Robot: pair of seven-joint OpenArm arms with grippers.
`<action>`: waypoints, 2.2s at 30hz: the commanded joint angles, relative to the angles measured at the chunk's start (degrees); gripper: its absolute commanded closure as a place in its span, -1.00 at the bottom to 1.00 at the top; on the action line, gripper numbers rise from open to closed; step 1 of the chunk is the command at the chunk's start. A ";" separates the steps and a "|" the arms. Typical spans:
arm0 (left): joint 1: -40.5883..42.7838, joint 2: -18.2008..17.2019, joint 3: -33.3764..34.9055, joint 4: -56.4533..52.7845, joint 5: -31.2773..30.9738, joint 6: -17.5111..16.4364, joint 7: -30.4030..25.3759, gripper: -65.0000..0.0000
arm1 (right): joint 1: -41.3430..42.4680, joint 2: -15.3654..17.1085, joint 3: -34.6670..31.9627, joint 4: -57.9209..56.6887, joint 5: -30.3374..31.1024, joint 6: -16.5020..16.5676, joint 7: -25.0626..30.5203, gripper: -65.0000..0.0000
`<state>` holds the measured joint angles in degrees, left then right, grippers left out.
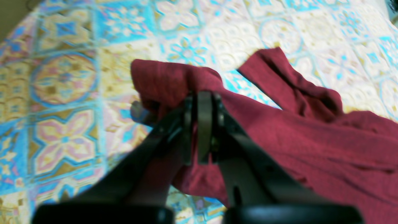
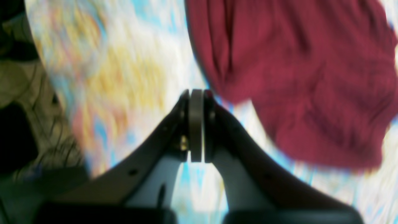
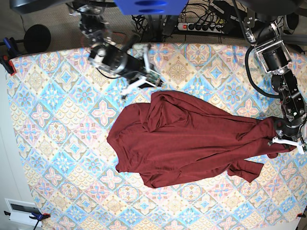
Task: Layout the t-shirt on the table in an organized manner, then fold the t-shirt properly
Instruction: 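Drag the held shirt end with the right gripper across the table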
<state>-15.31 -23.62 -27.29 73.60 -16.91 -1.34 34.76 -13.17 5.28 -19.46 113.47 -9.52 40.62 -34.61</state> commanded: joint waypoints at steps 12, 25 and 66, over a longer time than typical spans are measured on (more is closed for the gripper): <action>0.32 -0.52 -0.45 1.25 -0.19 0.16 -1.75 1.00 | 7.67 -7.78 -3.88 -14.26 -7.49 -0.62 1.51 0.45; 1.03 -0.34 -0.36 1.25 -0.19 0.16 -1.75 1.00 | 14.88 -7.87 -4.49 -25.78 -7.58 -0.62 2.13 0.29; 3.13 -0.78 -0.36 1.34 -0.28 0.07 -1.75 1.00 | -13.95 14.46 -16.18 2.62 -7.58 -0.62 2.13 1.00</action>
<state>-11.05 -23.31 -27.42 73.82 -16.67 -0.99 34.33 -24.58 17.96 -34.52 115.92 -18.02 31.53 -30.02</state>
